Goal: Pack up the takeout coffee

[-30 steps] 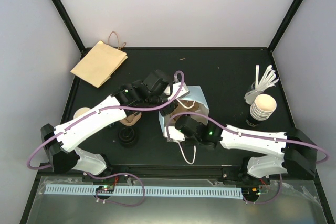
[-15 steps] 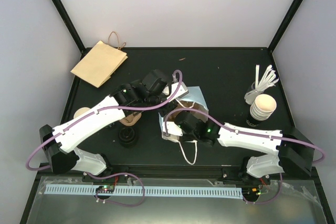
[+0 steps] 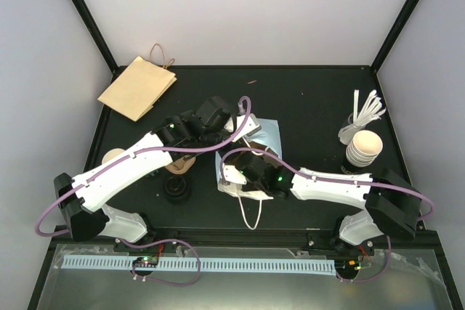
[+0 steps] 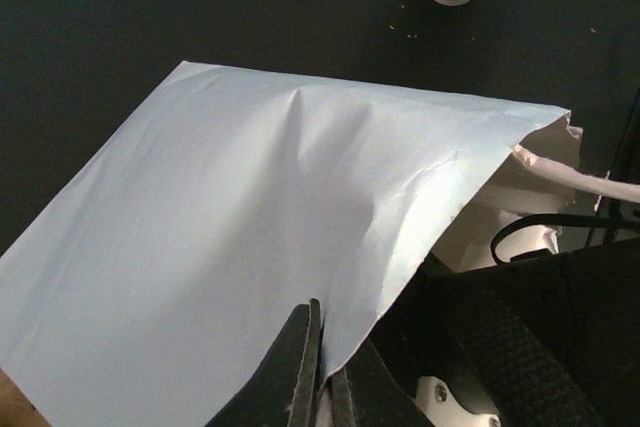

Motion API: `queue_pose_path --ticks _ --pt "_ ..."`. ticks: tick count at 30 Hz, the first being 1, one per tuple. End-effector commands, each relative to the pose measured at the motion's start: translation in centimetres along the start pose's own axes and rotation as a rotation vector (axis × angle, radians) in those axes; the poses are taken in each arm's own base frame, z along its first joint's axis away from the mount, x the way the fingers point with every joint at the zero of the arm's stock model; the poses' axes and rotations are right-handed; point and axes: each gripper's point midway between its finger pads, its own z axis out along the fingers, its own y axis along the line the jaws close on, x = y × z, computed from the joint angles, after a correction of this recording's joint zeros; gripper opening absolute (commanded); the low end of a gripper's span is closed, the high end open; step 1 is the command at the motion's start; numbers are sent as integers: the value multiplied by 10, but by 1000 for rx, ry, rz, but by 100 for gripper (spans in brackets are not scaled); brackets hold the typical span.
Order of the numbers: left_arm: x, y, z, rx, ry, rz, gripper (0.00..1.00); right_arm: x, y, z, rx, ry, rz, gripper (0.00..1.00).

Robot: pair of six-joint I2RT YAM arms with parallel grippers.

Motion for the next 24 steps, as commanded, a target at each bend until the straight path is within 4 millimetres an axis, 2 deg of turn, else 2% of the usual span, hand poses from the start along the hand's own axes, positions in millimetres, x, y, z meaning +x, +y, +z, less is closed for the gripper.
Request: queue_pose_path --ticks 1,8,17,24 --pt "-18 -10 -21 41 -78 -18 1 -4 -26 2 124 -18 12 1" --pt "-6 -8 -17 30 -27 -1 1 4 -27 -7 117 12 -25 1" --pt "-9 -15 -21 68 -44 -10 1 7 -10 10 18 41 -93 1" --pt "-7 -19 -26 90 -48 -21 2 26 -3 28 -26 119 -101 1"
